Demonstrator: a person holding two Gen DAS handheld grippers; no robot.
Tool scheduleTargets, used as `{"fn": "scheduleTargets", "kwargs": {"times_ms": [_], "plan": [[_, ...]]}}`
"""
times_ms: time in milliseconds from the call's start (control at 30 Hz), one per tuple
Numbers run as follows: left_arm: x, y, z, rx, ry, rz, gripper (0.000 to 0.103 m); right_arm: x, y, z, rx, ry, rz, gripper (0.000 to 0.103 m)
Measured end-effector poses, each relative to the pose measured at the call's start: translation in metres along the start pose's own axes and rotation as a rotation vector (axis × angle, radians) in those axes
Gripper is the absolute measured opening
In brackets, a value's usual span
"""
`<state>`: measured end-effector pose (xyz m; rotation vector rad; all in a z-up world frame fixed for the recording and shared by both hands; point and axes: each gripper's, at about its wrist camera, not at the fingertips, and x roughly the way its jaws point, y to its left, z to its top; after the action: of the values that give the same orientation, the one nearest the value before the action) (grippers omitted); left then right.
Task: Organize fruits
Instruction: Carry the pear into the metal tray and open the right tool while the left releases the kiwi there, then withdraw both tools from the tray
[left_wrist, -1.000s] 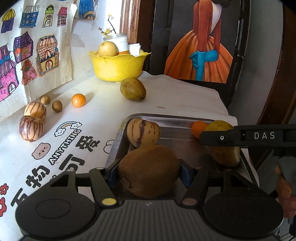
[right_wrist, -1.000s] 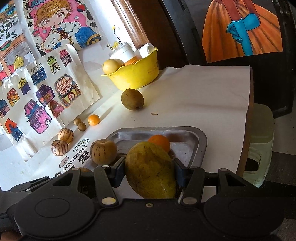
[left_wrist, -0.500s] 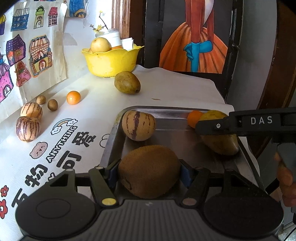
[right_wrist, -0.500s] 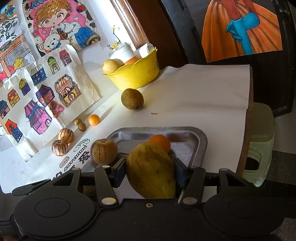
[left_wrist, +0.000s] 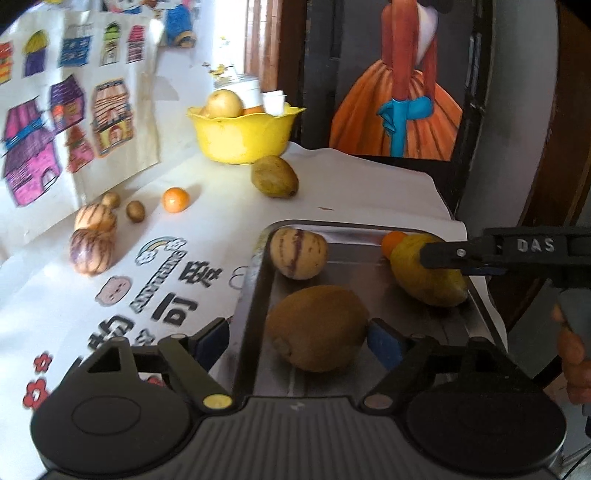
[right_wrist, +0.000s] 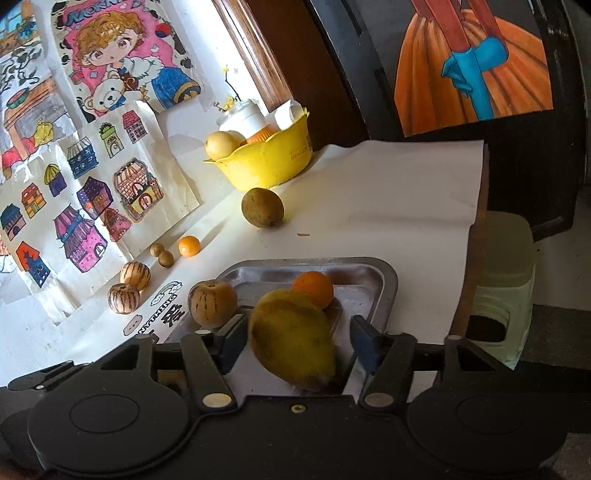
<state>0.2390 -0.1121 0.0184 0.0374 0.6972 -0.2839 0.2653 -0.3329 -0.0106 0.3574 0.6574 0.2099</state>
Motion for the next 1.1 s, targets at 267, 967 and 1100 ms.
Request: {"fn": "scheduleTargets", "kwargs": {"times_ms": [267, 967, 1100], "plan": [[-0.037, 0.019, -0.009, -0.097, -0.050, 0.020, 0.099, -0.037, 0.019, -0.014, -0.083, -0.052, -0.036, 0.088], [-0.120, 0.045, -0.079, -0.179, -0.081, 0.019, 0.102, -0.124, 0.084, -0.109, -0.184, 0.031, -0.101, 0.102], [-0.130, 0.055, -0.092, -0.200, -0.077, 0.029, 0.102, -0.127, 0.091, -0.120, -0.173, 0.074, -0.085, 0.102]]}}
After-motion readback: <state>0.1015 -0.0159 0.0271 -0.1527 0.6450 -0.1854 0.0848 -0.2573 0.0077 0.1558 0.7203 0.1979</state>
